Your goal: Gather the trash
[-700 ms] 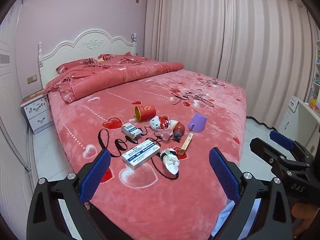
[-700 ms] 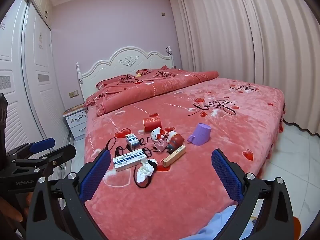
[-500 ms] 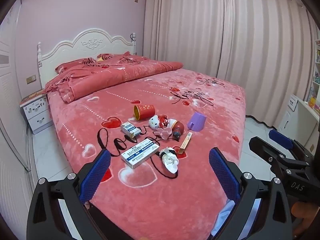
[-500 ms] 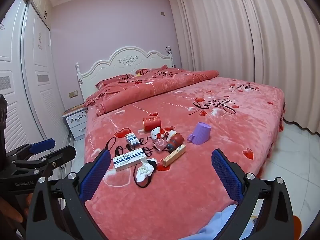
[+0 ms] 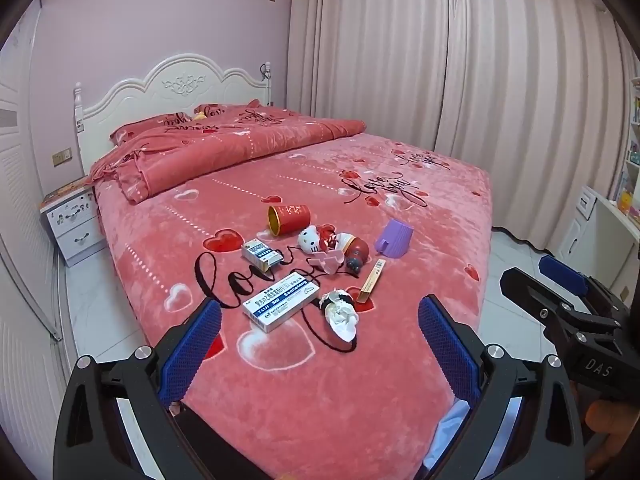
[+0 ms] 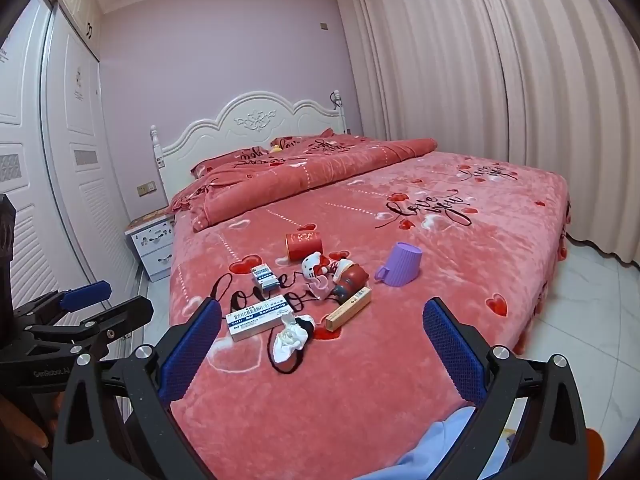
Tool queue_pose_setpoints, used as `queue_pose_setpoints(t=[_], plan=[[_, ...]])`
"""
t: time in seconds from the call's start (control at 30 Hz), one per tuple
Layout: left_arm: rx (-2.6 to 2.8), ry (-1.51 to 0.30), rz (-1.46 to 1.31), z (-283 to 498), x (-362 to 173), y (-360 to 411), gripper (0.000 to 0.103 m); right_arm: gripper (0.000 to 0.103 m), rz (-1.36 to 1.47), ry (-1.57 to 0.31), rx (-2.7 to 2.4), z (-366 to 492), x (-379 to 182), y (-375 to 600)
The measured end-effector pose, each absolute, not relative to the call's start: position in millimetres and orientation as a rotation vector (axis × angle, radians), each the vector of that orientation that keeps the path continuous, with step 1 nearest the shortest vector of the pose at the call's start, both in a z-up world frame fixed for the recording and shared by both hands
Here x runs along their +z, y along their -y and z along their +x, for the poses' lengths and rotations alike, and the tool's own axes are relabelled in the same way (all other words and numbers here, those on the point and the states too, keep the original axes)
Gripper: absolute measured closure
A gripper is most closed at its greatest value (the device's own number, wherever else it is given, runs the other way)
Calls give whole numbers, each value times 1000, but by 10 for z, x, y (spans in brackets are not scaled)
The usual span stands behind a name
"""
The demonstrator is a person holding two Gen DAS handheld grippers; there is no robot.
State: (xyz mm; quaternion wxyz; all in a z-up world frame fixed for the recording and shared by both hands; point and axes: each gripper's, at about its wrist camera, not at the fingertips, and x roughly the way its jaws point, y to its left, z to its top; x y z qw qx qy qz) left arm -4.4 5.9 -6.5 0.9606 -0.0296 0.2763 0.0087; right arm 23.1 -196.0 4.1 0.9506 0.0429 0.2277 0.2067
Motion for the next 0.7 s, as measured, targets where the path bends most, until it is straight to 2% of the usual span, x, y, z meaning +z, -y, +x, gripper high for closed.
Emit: queue_pose_setpoints(t=[0.7], plan=[[22, -570, -51, -26, -140, -20, 6, 4, 93, -471, 423, 223, -27, 1915]])
